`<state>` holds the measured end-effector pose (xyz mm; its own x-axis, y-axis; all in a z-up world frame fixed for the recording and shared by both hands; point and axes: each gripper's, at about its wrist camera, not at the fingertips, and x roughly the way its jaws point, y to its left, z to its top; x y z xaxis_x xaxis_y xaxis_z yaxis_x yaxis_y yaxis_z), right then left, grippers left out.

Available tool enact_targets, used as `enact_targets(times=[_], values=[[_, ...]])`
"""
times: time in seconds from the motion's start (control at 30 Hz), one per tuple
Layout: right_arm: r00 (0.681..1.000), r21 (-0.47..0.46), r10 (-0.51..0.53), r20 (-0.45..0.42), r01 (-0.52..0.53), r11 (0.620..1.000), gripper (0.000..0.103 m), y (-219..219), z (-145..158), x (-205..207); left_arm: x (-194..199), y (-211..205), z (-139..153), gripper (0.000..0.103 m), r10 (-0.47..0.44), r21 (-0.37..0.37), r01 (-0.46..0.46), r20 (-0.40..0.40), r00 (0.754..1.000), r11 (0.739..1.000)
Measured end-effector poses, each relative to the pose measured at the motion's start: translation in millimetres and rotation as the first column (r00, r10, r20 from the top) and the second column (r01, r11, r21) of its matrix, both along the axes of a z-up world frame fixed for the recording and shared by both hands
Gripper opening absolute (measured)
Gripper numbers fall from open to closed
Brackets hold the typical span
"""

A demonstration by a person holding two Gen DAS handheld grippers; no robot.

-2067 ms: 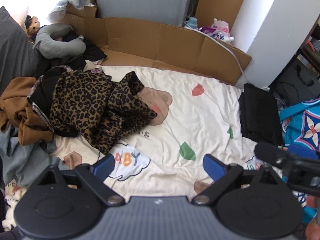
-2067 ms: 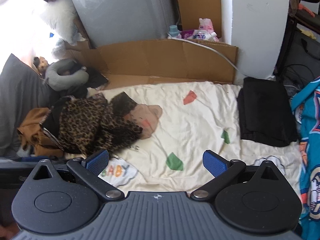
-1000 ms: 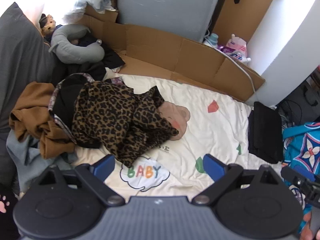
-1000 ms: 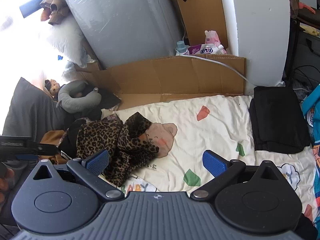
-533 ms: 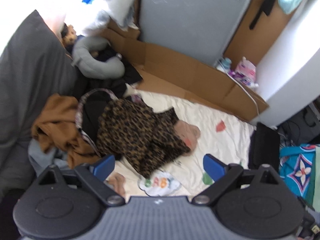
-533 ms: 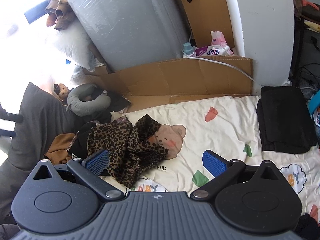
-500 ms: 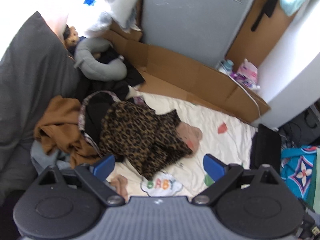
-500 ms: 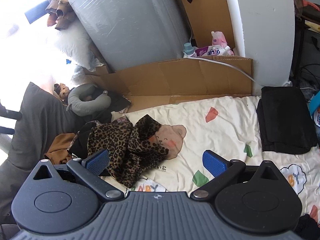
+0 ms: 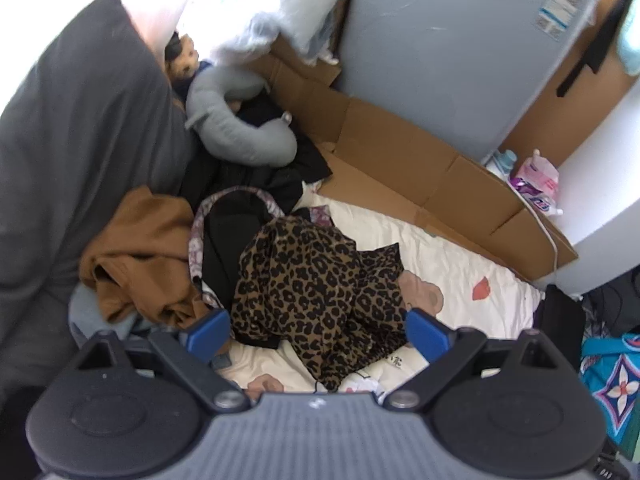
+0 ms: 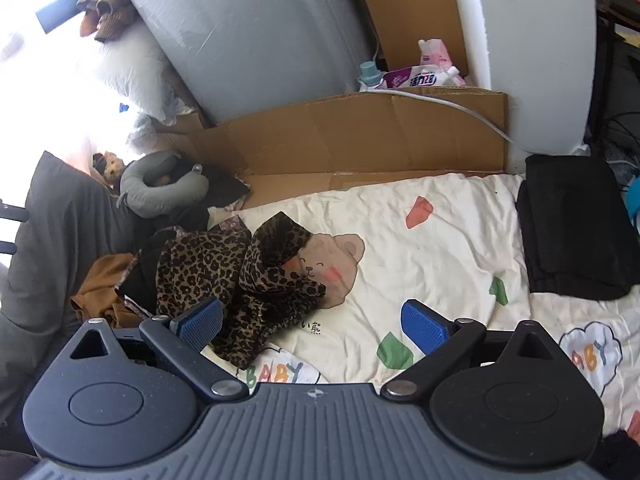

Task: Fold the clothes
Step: 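Move both tools toward the leopard-print garment on the clothes pile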

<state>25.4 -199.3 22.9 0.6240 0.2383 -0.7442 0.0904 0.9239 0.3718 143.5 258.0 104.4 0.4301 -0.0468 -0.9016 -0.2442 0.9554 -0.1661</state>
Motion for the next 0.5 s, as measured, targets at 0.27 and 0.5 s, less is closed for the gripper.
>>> enact_targets(times=[0.27, 0.5], values=[[0.997, 0.126, 0.024, -0.078, -0.014, 0.992, 0.091, 20.4, -61.7, 33.5, 11.2, 25.2, -73.0, 0.089, -0.017, -0.040, 0.017, -0.002, 1.000, 0.999], [0.990, 0.231, 0.084, -0.115, -0.055, 0.971, 0.091, 59.6, -124.5, 61.0, 19.0, 34.6, -160.4, 0.081, -0.019, -0.085, 0.014, -0.064, 0.998, 0.996]])
